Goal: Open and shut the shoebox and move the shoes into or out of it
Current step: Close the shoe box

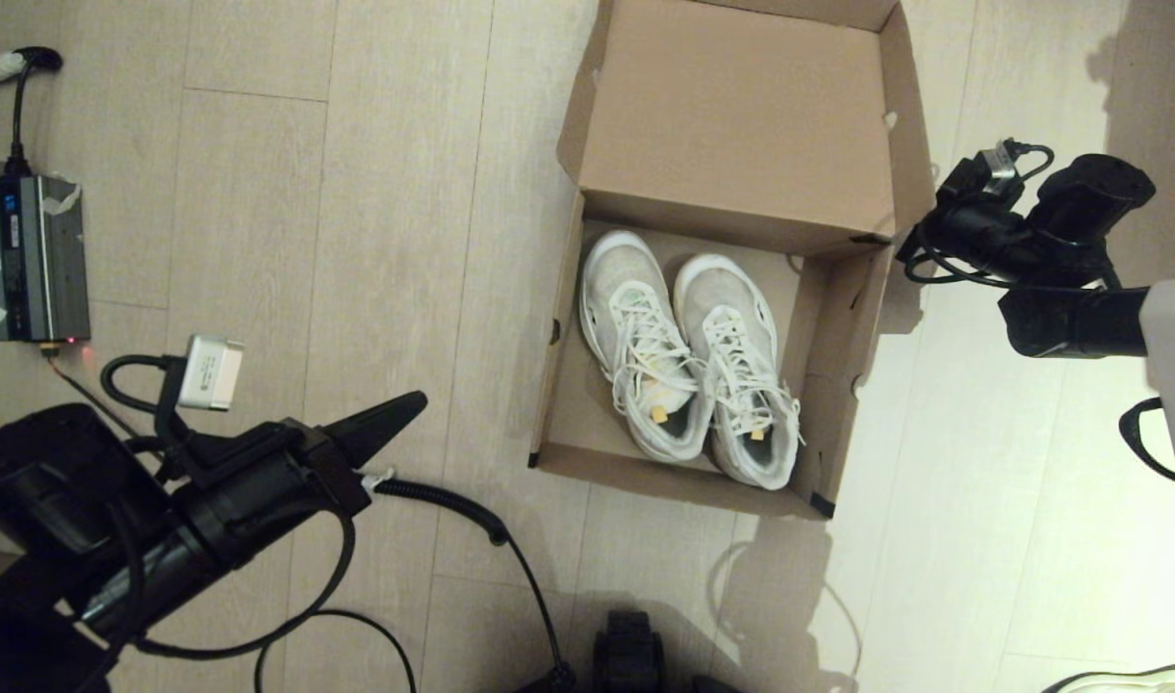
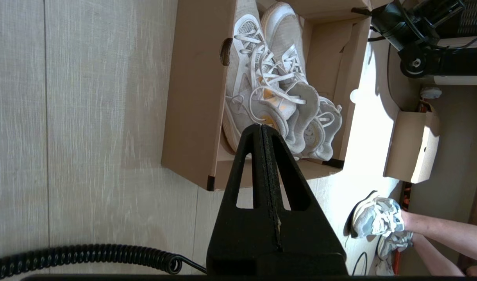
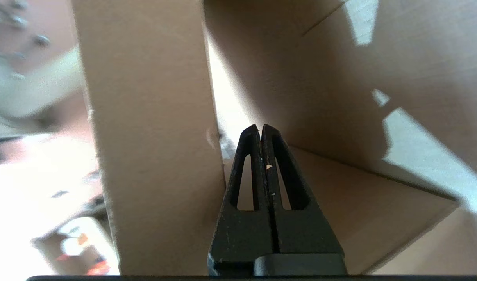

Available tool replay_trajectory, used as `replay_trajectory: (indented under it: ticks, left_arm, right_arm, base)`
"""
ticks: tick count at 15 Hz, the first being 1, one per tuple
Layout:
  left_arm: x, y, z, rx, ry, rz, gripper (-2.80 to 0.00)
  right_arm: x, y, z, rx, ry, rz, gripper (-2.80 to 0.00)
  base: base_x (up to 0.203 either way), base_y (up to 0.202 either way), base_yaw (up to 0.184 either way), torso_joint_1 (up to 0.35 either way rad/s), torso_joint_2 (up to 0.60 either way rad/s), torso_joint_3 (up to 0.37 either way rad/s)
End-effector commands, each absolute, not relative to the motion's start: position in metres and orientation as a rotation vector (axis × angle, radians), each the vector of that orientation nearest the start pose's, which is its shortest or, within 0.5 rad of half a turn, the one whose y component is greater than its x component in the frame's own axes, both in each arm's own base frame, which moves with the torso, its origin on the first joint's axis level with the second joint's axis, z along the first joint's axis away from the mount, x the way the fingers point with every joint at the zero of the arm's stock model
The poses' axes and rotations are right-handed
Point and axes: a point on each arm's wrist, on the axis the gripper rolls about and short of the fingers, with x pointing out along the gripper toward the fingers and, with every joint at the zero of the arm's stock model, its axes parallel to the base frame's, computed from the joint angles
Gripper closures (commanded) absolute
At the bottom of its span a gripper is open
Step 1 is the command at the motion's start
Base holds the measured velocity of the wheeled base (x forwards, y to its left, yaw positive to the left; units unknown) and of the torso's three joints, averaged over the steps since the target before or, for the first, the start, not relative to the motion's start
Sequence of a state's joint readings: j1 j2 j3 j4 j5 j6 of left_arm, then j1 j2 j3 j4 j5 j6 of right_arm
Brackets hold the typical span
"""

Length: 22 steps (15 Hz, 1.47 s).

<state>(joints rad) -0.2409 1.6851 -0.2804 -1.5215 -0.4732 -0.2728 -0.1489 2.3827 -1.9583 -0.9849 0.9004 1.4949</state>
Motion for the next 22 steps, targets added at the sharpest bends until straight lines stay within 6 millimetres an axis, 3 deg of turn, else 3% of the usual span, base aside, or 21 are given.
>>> replay_trajectory:
  ticks: [1, 8, 15, 22]
  left_arm:
    - [0.227, -0.066, 0.150, -0.248, -0.023, -0.727, 0.00]
    - [0.224, -0.066, 0.147, -0.251, -0.009, -0.726, 0.00]
    - [0.222, -0.066, 0.141, -0.255, 0.023, -0.723, 0.00]
    - [0.222, -0.066, 0.138, -0.256, 0.037, -0.728, 0.00]
  right_arm:
    - [0.486, -0.056, 0.251, 1.138, 0.152, 0.933, 0.00]
    - [0.482, -0.055, 0.256, 1.235, 0.173, 0.984, 0.00]
    - [0.483, -0.051, 0.244, 1.360, 0.219, 1.088, 0.00]
    - [0.476, -0.040, 0.252, 1.364, 0.225, 1.169, 0.00]
  base:
    - [0.000, 0.000, 0.000, 0.000, 0.00, 0.000]
    - [0.000, 0.000, 0.000, 0.000, 0.00, 0.000]
    - [0.000, 0.000, 0.000, 0.000, 0.00, 0.000]
    - [0.000, 0.000, 0.000, 0.000, 0.00, 0.000]
